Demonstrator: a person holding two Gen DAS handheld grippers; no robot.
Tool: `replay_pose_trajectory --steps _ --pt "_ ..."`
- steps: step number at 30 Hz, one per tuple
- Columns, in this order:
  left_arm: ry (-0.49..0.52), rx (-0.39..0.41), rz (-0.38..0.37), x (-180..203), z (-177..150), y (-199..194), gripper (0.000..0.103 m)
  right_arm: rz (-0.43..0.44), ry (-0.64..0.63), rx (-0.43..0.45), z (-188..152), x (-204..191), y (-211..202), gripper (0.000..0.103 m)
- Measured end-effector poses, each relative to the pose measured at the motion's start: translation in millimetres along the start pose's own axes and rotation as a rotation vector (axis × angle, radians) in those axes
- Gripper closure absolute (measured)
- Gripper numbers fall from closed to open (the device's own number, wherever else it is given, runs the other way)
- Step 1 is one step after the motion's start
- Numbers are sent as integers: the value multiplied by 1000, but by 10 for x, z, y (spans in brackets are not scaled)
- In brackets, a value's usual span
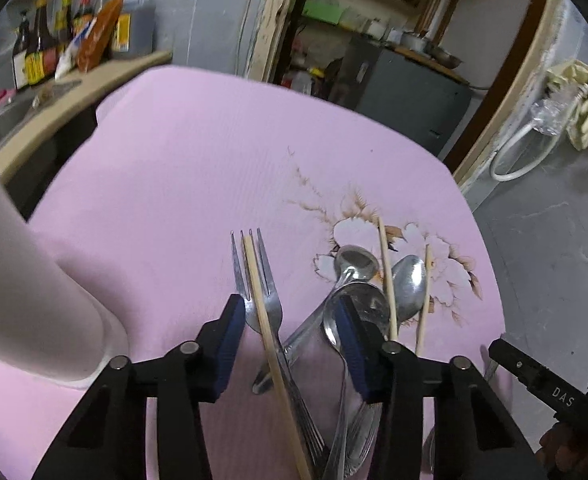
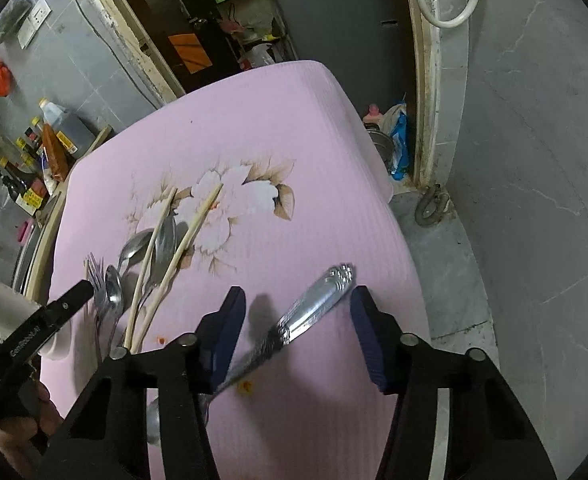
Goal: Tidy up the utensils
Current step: 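Grasp another wooden chopstick with the left tool while the right tool grasps the ornate-handled spoon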
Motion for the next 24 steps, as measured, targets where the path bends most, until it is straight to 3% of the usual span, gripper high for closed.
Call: replay_pose_trajectory --steps 4,6,10,16,20,24 --pt "-44 -49 2 -41 26 139 72 31 1 -6 59 40 6 63" --pt "-60 -66 8 -69 32 187 78 45 3 -11 89 35 35 78" --pt "-70 -83 21 -93 32 217 94 81 1 -18 99 7 63 82" --pt "-58 -99 0 -47 1 182 97 150 2 -88 158 -17 162 84" --pt "-33 -104 -26 29 -24 100 98 196 39 -117 164 -54 229 96" --pt "-40 -108 -64 66 -26 -15 98 285 135 -80 91 -56 120 99"
Point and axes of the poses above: each gripper's, at about its wrist camera, not at the fingertips, and y roughly the way its jaws point, x to its right, z to its top, the point moved 8 cm from there along y, roughly the way its jaws point, and after that the axes turned 12 degrees about -y, right-handed, at the moved point
